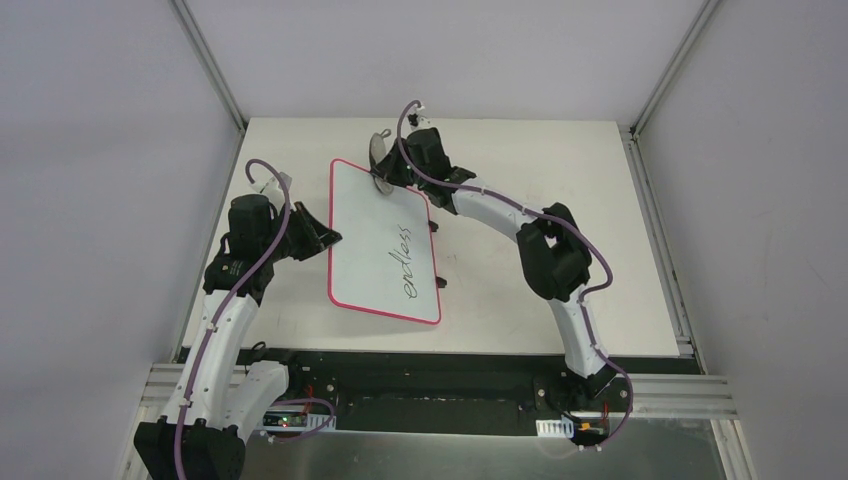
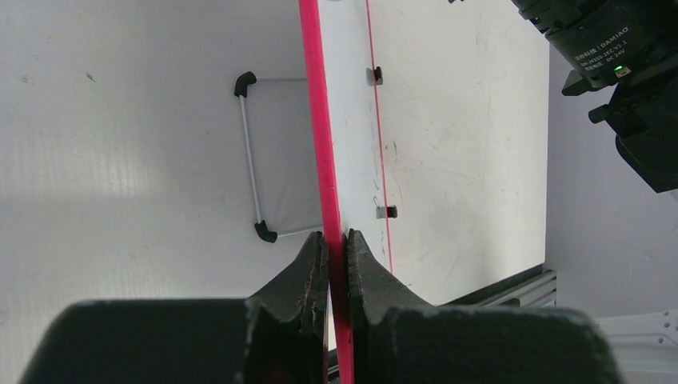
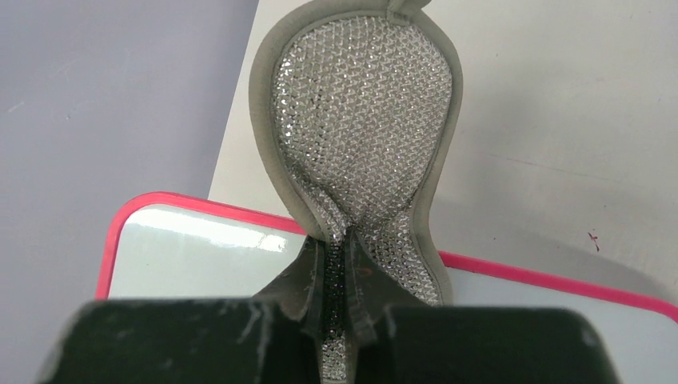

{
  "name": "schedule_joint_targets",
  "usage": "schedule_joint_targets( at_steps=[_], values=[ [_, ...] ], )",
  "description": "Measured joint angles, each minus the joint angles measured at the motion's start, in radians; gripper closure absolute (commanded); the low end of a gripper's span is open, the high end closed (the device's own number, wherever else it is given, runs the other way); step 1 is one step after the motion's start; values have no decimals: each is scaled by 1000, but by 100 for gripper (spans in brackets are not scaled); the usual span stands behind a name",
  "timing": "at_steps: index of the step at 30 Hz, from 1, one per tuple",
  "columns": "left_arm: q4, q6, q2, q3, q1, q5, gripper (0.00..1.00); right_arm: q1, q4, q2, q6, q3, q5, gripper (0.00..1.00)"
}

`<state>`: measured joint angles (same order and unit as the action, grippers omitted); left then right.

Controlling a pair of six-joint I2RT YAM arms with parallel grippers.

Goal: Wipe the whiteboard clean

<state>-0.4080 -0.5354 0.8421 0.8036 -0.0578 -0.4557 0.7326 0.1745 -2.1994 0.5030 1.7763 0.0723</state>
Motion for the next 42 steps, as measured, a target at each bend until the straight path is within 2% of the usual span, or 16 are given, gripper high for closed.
schedule_joint_targets(
  at_steps=[8,14,22,27,31,32,35,38,42],
  values=[
    [-15,0,0,0,0,1,100,26,-85,-47,-9,116,-11,100],
    [-25,-1,0,2,0,0,100,55,-65,-47,-51,118,-60,100],
    [-18,-1,2,2,0,-13,100,37,50,38,-66,-66,-65,100],
    [-16,-1,10,5,-1,-16,100,24,45,138,-81,-250,-72,100],
    [-17,0,16,9,0,-22,100,24,27,160,-81,-282,-64,100],
    [-19,0,18,11,0,-23,98,24,24,160,-81,-280,-64,100],
    [-33,6,27,23,0,-22,57,33,-18,157,-82,-249,-68,100],
    [-100,60,54,58,-5,3,40,69,-47,150,-82,-209,-68,100],
    [-184,88,99,106,-9,63,42,177,-22,160,-78,-226,-92,100]
  ],
)
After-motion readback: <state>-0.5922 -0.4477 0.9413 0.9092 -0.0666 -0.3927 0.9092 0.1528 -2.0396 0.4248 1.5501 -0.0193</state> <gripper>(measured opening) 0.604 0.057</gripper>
